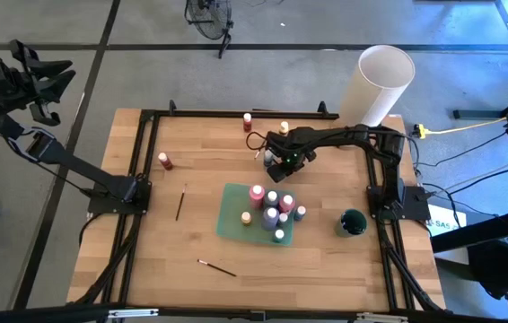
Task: Pick & Place Paint Supplies
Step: Put the black eyeshadow brush into the green cup
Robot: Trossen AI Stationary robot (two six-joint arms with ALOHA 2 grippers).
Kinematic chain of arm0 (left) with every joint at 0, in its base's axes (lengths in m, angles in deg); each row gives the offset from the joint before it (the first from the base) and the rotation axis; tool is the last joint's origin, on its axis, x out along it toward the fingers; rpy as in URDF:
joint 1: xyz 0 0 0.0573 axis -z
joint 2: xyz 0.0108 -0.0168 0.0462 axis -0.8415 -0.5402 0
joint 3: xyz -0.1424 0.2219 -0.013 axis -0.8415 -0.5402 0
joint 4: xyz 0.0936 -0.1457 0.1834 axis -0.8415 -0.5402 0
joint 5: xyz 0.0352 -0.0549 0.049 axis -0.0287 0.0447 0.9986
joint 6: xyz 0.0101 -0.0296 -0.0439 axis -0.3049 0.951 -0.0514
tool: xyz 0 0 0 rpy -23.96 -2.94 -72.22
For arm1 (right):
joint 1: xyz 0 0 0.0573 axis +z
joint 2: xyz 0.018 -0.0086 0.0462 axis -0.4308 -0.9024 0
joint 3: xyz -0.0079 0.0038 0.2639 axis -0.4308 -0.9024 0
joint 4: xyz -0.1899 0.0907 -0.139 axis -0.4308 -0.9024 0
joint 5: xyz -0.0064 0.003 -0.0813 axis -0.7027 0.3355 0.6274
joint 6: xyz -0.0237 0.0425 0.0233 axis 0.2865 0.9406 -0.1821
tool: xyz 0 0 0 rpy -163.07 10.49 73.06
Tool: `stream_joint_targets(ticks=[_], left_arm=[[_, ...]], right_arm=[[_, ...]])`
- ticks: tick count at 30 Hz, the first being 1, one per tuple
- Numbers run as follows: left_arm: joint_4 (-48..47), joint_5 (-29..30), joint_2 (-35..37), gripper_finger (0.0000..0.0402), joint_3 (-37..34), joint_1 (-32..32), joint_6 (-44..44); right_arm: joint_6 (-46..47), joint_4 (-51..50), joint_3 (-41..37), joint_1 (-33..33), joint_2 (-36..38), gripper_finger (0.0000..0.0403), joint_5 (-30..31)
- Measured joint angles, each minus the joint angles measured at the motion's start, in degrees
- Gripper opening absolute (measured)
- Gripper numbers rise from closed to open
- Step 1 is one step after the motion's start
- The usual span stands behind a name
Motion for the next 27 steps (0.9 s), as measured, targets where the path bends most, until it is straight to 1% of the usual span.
stream_joint_targets(ticks=[10, 13, 17, 27], left_arm=[[0.0, 0.0, 0.02, 0.0098, 0.01, 0.0, 0.0], [0.0, -0.04, 0.02, 0.0098, 0.0, 0.0, 0.0], [0.0, -1.73, 0.02, 0.0098, 0.02, 0.0, 0.0], [0.07, -1.93, -0.64, 0.0098, 0.02, 0.0, 0.11]], right_arm=[[0.0, -2.55, 0.0, -0.44, 0.0, 0.0042, -0.72], [0.0, -3.05, -0.02, -0.61, -0.04, 0.0028, -1.07], [-0.01, -3.01, -0.07, -0.71, -0.04, 0.0006, -1.07], [-0.11, -2.11, -0.17, -1.26, -0.02, 0.0002, -1.08]])
